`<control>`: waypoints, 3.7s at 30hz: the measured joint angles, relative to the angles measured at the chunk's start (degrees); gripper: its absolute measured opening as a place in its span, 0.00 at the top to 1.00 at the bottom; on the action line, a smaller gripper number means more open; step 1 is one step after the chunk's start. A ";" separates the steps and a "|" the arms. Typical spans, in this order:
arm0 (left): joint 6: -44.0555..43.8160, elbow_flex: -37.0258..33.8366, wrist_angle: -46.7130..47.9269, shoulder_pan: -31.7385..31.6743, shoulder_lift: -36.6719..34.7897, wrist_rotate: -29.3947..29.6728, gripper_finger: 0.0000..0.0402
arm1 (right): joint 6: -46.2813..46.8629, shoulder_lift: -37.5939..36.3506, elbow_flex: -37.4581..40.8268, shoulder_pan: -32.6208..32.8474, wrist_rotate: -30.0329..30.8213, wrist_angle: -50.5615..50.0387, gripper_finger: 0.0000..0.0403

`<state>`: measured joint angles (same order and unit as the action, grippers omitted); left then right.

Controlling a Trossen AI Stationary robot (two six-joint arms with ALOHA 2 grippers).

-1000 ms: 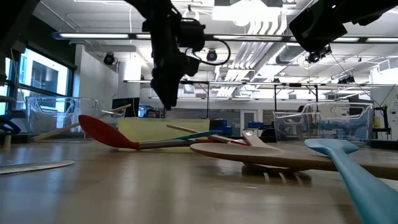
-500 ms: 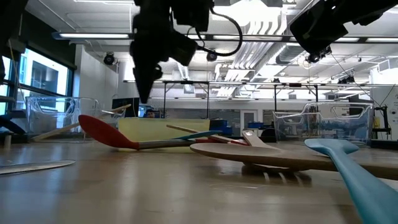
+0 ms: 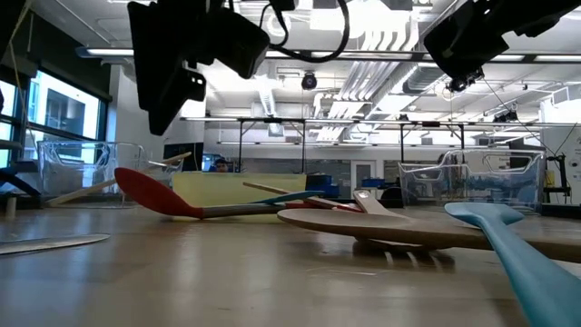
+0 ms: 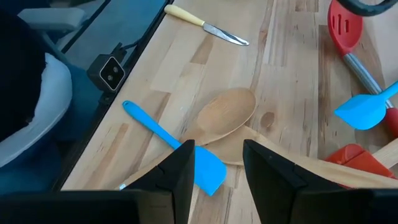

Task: Pick & Place Kitchen Items
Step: Put the blue spatula into the yellow bin

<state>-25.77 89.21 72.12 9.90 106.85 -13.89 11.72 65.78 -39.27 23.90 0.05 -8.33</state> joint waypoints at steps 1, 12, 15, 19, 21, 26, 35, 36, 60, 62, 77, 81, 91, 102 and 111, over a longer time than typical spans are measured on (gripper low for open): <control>-0.02 0.00 0.00 0.35 0.00 0.59 0.40 | -0.68 0.00 0.01 -0.02 0.00 0.09 0.68; -11.59 0.00 0.44 9.22 0.01 3.27 0.40 | -9.08 0.00 0.05 -2.26 -0.18 8.84 0.68; -16.87 0.00 0.36 12.14 0.02 4.73 0.40 | -11.21 0.00 0.06 -3.41 -0.27 9.55 0.68; -24.47 0.00 -1.69 15.83 0.02 5.53 0.40 | -13.13 0.00 0.05 -5.06 -0.37 11.46 0.68; -27.82 -0.02 -3.85 17.45 0.02 5.81 0.40 | -13.25 0.00 0.04 -5.86 -1.00 12.44 0.68; -33.78 -0.02 -10.58 20.17 0.02 8.80 0.40 | -11.44 0.00 0.04 -6.86 -5.26 13.17 0.68; -42.16 -0.02 -31.13 20.05 0.02 18.18 0.40 | -9.25 0.00 0.04 -3.30 -6.41 13.11 0.68; -42.43 -0.02 -33.09 20.07 0.20 19.06 0.40 | -8.98 0.00 0.04 -2.42 -6.43 13.11 0.68; -40.92 -0.02 -53.17 18.27 7.72 21.55 0.40 | -2.95 0.00 0.00 23.01 4.93 12.01 0.68; -37.94 -0.03 -52.31 17.72 6.78 21.07 0.40 | -2.98 0.00 0.00 23.41 5.69 11.99 0.68; -27.09 18.61 -21.84 16.46 0.50 38.20 0.40 | -14.16 5.32 -8.40 18.36 10.83 2.56 0.68; -28.22 24.90 -13.47 17.57 0.07 44.84 0.40 | -19.19 10.71 -15.26 16.51 8.29 -7.49 0.68; -39.53 40.82 17.90 20.31 0.13 57.52 0.40 | -30.28 25.59 -31.00 15.69 9.03 -25.31 0.68; -36.98 40.18 17.89 20.48 -0.83 62.55 0.40 | -37.08 34.35 -34.67 13.81 1.27 -25.13 0.68; -40.45 37.04 17.90 20.49 -0.83 62.68 0.40 | -37.09 37.03 -34.67 12.42 2.10 -18.84 0.68</control>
<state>-66.22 126.25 90.02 30.39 106.02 48.79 -25.37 102.81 -73.93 36.32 2.15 -27.17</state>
